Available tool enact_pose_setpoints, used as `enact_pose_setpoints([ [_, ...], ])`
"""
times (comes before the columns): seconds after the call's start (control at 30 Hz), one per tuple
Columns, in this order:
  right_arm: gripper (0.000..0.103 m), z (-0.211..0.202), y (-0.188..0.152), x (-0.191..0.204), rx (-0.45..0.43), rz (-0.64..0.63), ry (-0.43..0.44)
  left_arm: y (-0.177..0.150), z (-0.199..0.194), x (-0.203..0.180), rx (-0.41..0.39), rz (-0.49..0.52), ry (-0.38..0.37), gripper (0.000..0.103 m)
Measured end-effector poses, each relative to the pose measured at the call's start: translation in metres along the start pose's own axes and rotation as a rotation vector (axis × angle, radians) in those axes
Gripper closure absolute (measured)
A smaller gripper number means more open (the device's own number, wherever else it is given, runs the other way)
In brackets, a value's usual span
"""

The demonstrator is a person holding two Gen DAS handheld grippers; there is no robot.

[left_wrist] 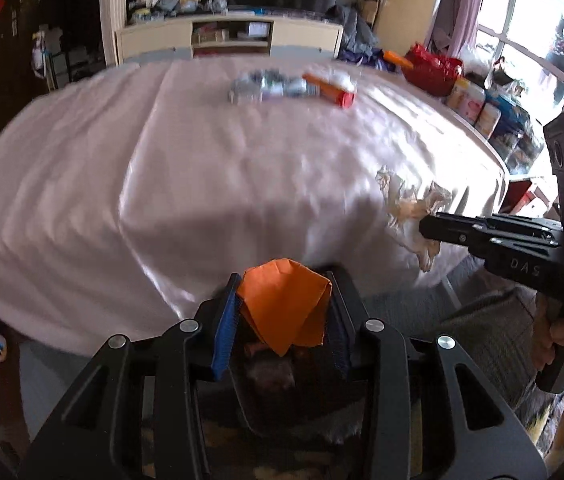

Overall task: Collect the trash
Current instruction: 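Grasp the orange paper with left tool while right tool grasps the crumpled tissue, then lower the orange paper and tissue into the black bin and open both tools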

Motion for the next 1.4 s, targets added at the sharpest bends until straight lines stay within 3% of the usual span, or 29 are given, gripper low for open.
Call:
enact_pose_setpoints([
  [0.47,0.092,0.059,-0.056,-0.008,0.143,0.040,-0.033,-0.069,0.057,-0.006,0.142,-0.043,-0.042,0.065],
  [0.63,0.092,0.071,-0.059,-0.005,0.160,0.042,-0.043,-0.084,0.078,-0.012,0.200,-0.045,-0.075,0.065],
  [0.97,0.088,0.082,-0.055,-0.001,0.181,0.063,-0.026,-0.089,0.090,-0.012,0.228,-0.048,-0.077,0.059],
  [1.0,0.086,0.082,-0.055,-0.001,0.181,0.064,-0.027,-0.090,0.091,-0.011,0.232,-0.047,-0.069,0.058],
  [1.07,0.066,0.082,-0.054,-0.002,0.179,0.063,-0.026,-0.090,0.091,-0.009,0.235,-0.049,-0.061,0.055],
  [1.1,0.050,0.082,-0.053,-0.002,0.173,0.063,-0.027,-0.090,0.090,-0.008,0.236,-0.050,-0.059,0.051],
  [1.2,0.046,0.079,-0.050,-0.002,0.164,0.069,-0.031,-0.089,0.086,-0.004,0.230,-0.054,-0.041,0.032],
  [1.27,0.036,0.077,-0.047,-0.003,0.155,0.070,-0.040,-0.086,0.080,-0.001,0.221,-0.053,-0.026,0.021],
  [1.33,0.019,0.070,-0.043,-0.006,0.138,0.057,-0.067,-0.082,0.073,0.002,0.207,-0.051,-0.007,0.012],
  [1.4,0.012,0.065,-0.039,-0.009,0.127,0.044,-0.092,-0.077,0.065,0.006,0.192,-0.051,0.012,0.008],
])
Point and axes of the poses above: each gripper's, at about its wrist camera, not at the fingertips, and z roughly the way its jaws point, x to its left, y to its top, the point moved 5 cm from there along z, roughly the way its jaws point, and after that the axes turned 7 degrees about z, right-handed, at the moved point
